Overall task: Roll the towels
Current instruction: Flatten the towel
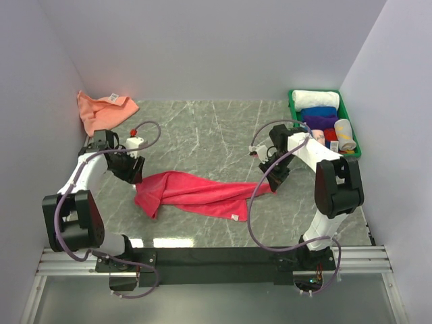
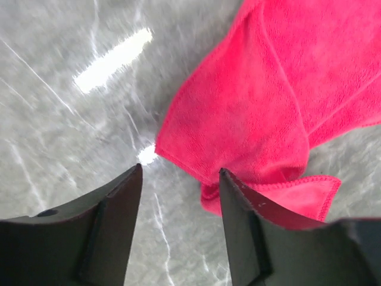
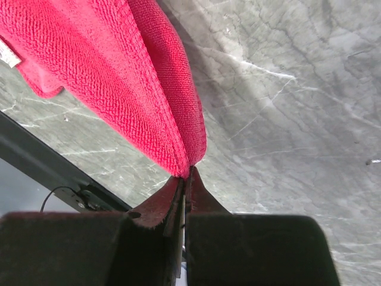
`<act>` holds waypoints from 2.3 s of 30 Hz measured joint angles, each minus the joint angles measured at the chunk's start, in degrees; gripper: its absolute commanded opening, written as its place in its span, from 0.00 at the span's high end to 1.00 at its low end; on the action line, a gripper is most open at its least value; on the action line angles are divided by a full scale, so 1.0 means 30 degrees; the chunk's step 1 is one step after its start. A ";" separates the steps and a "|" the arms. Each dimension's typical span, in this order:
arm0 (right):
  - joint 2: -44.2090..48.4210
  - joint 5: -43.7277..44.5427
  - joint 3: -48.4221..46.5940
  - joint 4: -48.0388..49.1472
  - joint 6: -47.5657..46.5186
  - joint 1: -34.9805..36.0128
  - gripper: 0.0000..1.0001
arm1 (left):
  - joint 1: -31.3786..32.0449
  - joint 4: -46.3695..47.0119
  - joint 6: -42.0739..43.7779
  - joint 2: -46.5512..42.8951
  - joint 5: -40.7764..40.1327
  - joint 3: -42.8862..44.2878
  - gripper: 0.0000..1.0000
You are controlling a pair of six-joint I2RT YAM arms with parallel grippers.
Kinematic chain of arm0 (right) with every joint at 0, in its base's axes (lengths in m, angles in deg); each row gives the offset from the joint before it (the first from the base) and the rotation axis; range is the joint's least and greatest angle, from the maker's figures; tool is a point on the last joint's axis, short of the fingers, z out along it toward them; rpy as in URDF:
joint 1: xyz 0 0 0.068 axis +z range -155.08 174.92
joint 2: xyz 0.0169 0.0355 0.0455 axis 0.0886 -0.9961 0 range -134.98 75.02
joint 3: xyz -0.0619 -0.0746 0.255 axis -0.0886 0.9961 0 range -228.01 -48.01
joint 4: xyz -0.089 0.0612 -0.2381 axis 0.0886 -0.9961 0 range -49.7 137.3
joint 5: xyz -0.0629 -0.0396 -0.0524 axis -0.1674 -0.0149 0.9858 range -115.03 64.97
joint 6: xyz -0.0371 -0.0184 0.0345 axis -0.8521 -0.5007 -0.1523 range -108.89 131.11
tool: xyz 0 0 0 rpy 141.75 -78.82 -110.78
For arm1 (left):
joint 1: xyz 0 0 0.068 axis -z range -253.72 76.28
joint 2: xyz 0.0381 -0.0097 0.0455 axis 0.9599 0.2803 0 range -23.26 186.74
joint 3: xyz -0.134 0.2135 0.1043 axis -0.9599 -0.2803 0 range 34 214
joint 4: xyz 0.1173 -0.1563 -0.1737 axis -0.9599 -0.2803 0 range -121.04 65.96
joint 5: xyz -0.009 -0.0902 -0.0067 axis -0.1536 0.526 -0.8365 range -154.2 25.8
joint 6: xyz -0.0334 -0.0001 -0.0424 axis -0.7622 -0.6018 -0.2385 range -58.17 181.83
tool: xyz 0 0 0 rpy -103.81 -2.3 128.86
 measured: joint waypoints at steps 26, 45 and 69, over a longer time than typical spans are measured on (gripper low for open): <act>-0.0787 0.0146 -0.0750 -0.0561 0.0007 0.0000 1.00 | -0.0007 0.1931 -0.2091 0.4707 -0.1086 0.0452 0.99; -0.2871 0.1821 -1.4732 -0.3279 0.0182 -0.1676 1.00 | -0.2572 -0.1268 -0.4036 0.4350 0.1676 1.4673 1.00; 0.8247 0.3111 -0.6353 -0.2892 -0.3045 -0.1800 1.00 | -0.6433 -0.3818 -0.4597 -0.6572 0.4532 0.9683 1.00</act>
